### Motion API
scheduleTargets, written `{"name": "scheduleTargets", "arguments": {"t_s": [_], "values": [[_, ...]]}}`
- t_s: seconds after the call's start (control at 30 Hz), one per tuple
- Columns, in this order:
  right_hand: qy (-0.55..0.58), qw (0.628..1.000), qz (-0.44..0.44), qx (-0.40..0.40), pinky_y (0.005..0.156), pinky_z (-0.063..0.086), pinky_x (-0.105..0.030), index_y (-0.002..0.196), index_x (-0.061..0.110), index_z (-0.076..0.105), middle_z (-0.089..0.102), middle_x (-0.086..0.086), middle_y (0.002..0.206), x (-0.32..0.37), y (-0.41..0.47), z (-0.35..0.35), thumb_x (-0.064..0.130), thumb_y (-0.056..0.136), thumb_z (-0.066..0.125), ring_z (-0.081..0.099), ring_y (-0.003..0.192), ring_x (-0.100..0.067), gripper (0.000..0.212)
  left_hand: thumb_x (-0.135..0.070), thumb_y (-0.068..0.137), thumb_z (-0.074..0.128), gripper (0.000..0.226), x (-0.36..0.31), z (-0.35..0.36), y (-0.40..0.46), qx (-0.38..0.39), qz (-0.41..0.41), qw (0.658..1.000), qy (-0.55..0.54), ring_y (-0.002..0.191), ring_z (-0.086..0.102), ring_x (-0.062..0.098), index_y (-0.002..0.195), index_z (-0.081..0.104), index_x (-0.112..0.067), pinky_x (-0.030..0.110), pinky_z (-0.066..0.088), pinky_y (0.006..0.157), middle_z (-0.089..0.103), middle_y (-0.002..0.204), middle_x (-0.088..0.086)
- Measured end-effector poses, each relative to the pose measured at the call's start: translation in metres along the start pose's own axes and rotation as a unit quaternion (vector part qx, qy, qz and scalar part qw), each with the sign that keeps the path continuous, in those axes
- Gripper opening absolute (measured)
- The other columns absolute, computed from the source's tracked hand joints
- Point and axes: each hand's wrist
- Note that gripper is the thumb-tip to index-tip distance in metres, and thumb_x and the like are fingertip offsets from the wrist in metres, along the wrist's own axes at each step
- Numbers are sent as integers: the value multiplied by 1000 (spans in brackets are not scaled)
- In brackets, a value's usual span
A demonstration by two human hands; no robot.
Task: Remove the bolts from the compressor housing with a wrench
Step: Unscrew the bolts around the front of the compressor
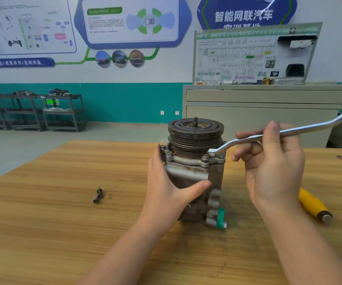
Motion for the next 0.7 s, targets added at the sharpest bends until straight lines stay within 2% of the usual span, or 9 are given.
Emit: {"name": "scheduleTargets", "arguments": {"t_s": [0.07,0.17,0.27,0.4,0.5,0.57,0.6,0.67,0.7], "values": [[-56,995,-69,33,51,50,-27,80,38,58,69,-5,76,3,-6,2,35,98,45,61,48,-18,22,-73,47,72,125,0,0,-1,1,-1,1000,2,121,18,-24,145,-1,-44,3,16,98,16,127,-44],[-128,972,-179,78,52,51,-34,89,41,54,68,-2,81,5,-10,2,40,98,47,63,53,-16,12,-73,47,73,131,0,0,-1,3,-6,1000,3,131,16,-12,150,-1,-39,14,18,106,18,138,-31],[-189,945,-242,115,56,51,-28,94,41,54,64,-1,76,3,-12,1,35,100,44,64,57,-10,13,-76,46,71,133,0,0,-1,4,-5,1000,8,131,16,-12,150,-2,-38,14,17,105,16,139,-30],[-234,922,-270,149,61,48,-18,93,11,58,62,-3,67,1,-18,3,27,100,47,63,60,-3,20,-76,47,71,128,0,0,-1,0,6,1000,4,132,21,-11,149,4,-37,9,19,106,24,140,-25],[-249,911,-286,164,62,48,-17,90,1,64,65,-1,73,-2,-23,6,24,96,53,63,66,-1,26,-76,49,72,112,0,0,-1,-8,20,1000,2,126,19,-22,137,7,-51,-4,19,97,22,128,-41],[-268,894,-303,190,68,47,-12,90,-1,67,65,3,81,-5,-28,8,21,92,59,63,75,5,23,-76,47,72,107,-1,1,1,2,19,1000,-5,126,20,-21,130,6,-59,-3,20,95,16,127,-49],[-290,879,-322,199,72,46,-9,89,-2,68,65,4,84,-7,-30,8,15,89,63,61,81,8,18,-77,45,71,109,-2,2,2,5,11,1000,-28,130,23,-16,134,12,-57,0,21,98,15,133,-48],[-323,850,-361,207,76,44,-6,86,-4,68,63,6,87,-11,-33,8,5,85,64,56,88,13,9,-79,41,70,119,-1,3,3,2,-13,997,-71,137,26,-2,143,21,-42,6,22,105,19,146,-29],[-322,851,-363,203,75,44,-7,84,-2,67,62,7,86,-13,-33,9,7,88,61,56,85,10,12,-78,42,70,119,-1,2,3,0,-8,998,-58,136,26,-5,143,18,-42,2,21,104,22,144,-28]]}}
Point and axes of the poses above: each hand's wrist, its own y-axis towards the middle knuckle, its own z-axis out of the palm, x = y × z
